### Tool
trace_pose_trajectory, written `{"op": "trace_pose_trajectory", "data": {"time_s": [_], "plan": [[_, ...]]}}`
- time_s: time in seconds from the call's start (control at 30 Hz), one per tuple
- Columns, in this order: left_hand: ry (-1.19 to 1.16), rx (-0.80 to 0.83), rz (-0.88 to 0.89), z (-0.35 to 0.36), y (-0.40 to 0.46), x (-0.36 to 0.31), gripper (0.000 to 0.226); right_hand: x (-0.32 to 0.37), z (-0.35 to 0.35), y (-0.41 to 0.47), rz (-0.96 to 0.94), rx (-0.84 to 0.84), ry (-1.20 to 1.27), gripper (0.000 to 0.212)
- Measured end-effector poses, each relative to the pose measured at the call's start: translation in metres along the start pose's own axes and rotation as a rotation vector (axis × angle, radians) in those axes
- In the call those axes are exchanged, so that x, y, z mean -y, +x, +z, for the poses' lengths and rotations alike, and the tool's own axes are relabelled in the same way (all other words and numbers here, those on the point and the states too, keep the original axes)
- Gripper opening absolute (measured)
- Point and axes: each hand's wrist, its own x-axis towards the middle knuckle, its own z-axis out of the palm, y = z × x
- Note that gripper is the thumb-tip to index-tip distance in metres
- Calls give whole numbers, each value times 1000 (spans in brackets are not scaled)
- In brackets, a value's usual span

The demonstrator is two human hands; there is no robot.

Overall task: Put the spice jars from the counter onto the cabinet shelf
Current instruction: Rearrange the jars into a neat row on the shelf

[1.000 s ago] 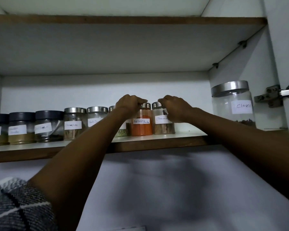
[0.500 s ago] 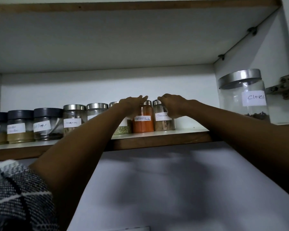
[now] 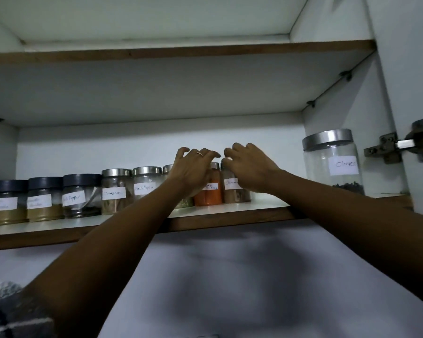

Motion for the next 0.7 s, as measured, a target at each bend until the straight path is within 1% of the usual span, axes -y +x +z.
{"op": "trace_pose_trajectory", "data": {"time_s": [0.07,0.1,0.17,0.27,0.4,0.47,0.57,0.63,0.7], "plan": [[77,-64,95,-11,-9,-5,34,1,-20,-9,-216,-107,-80,31],[108,-85,134,-17,-13,-8,31,0,-31,-14,-294,-167,-111,26],[126,-114,189,-32,-19,-14,28,-4,-50,-26,-378,-229,-114,21],[100,-158,234,-55,-22,-28,24,-16,-72,-42,-414,-220,-99,15],[25,-157,258,-81,-17,-58,25,-43,-101,-64,-304,-167,-175,18],[-66,-147,254,-92,-10,-76,29,-57,-115,-77,-220,-149,-131,18],[-190,-111,208,-102,2,-104,38,-77,-127,-93,-41,-67,-80,18],[-248,-57,169,-108,10,-121,46,-91,-126,-104,86,2,-56,27],[-305,12,139,-112,15,-137,55,-100,-124,-113,230,126,36,42]]}}
